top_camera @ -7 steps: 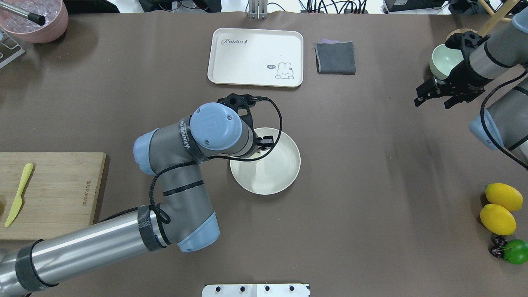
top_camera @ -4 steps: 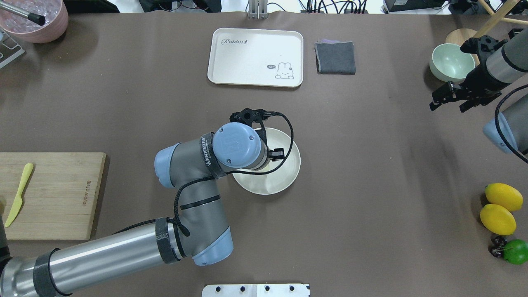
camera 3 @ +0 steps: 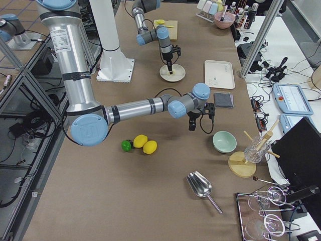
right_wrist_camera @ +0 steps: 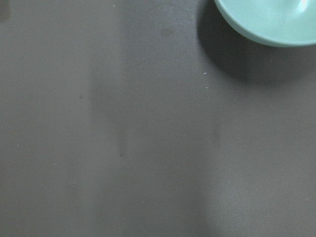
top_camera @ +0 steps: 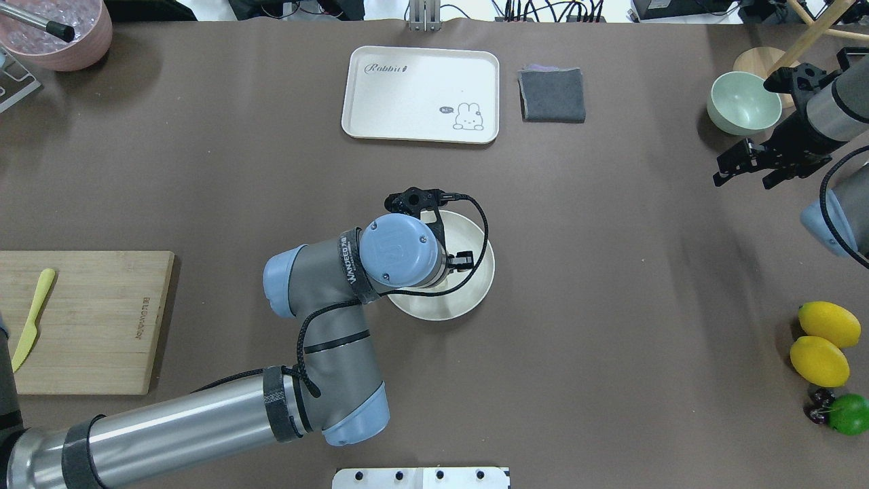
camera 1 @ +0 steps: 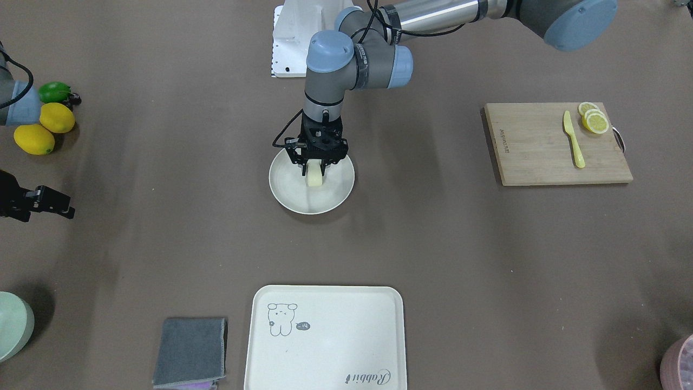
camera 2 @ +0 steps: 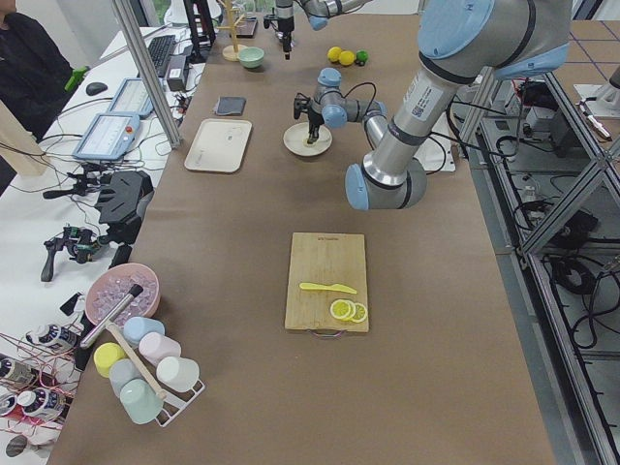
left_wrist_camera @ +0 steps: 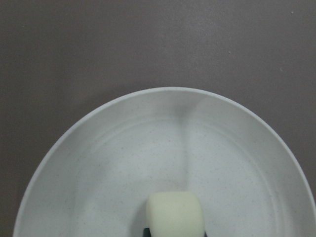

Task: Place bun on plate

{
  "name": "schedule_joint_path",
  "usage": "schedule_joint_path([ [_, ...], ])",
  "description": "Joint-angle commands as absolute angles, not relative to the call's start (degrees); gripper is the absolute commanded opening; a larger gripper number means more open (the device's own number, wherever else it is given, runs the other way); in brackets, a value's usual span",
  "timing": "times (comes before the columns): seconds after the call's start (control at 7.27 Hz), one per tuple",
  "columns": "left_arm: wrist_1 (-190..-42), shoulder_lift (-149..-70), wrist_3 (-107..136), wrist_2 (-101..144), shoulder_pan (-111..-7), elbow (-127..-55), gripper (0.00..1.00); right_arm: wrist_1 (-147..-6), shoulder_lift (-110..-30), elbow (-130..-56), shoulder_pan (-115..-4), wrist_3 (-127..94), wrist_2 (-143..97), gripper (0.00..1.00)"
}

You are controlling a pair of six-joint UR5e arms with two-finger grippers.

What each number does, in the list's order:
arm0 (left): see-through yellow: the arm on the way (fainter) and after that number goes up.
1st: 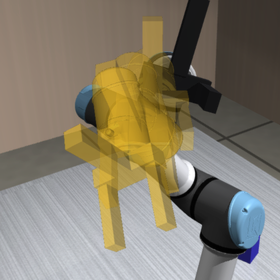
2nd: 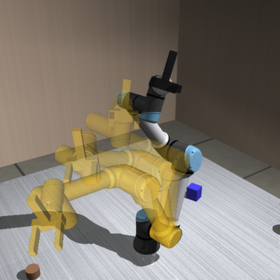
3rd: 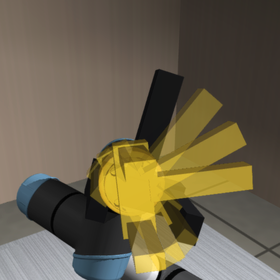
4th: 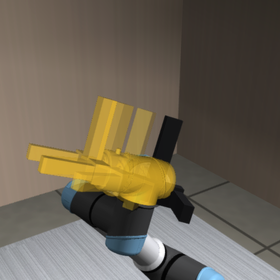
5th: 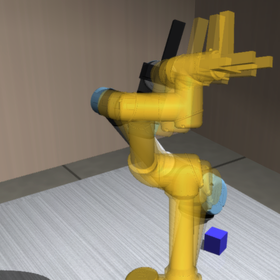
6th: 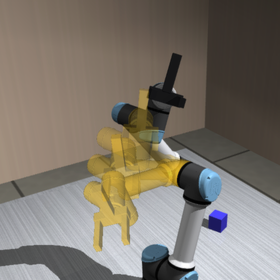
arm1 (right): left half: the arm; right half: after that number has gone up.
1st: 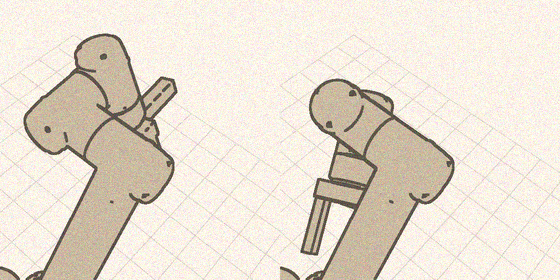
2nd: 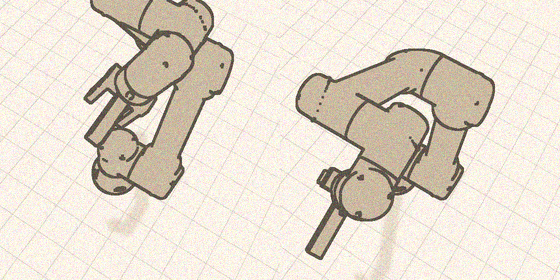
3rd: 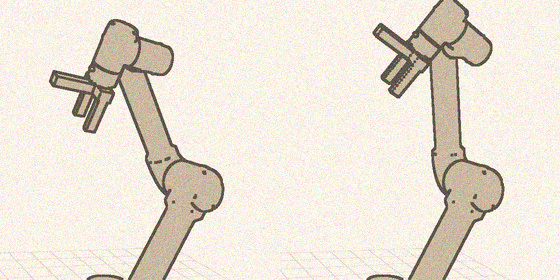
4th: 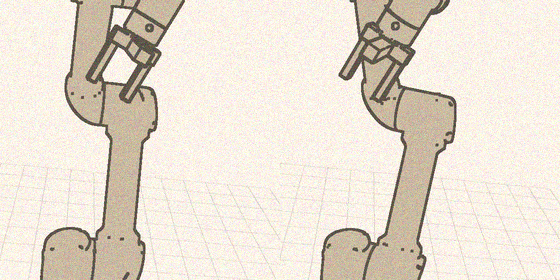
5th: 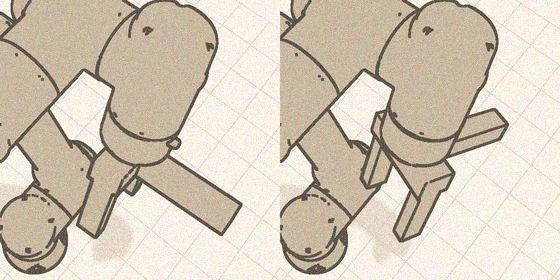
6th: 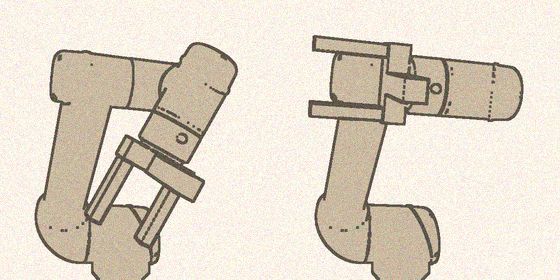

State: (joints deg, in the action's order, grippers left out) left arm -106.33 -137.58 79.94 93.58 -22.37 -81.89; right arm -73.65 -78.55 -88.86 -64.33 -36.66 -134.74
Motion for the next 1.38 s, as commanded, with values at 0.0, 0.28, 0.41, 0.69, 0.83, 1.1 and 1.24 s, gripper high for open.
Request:
schedule_joint_path([
  [0.0, -106.17, -137.55, 78.41, 93.60, -23.37, -82.26, 0.98, -73.74, -78.57, -88.68, -64.95, -36.65, -134.82, 1.00],
  [0.28, -102.68, -129.44, 70.36, 99.01, -29.49, -93.35, 0.98, -75.13, -78.66, -88.77, -68.01, -33.43, -135.17, 1.00],
  [0.41, -99.09, -124.42, 64.48, 103.75, -34.84, -99.60, 0.98, -77.32, -78.92, -88.51, -69.77, -26.61, -134.31, 1.00],
  [0.69, -97.03, -112.31, 47.98, 116.73, -47.65, -106.59, 0.98, -79.28, -78.58, -81.25, -78.27, -7.74, -134.38, 1.00],
  [0.83, -97.29, -105.36, 36.15, 123.33, -55.12, -106.52, 0.98, -79.36, -78.57, -79.38, -80.57, -4.17, -134.12, 1.00],
  [1.1, -97.47, -91.90, 11.45, 134.77, -73.30, -103.21, 0.98, -79.28, -79.36, -77.88, -82.26, -1.76, -133.16, 1.00],
  [1.24, -96.95, -90.54, 0.03, 136.65, -80.78, -98.49, 0.98, -79.28, -79.54, -77.09, -82.79, -0.63, -133.15, 1.00],
])
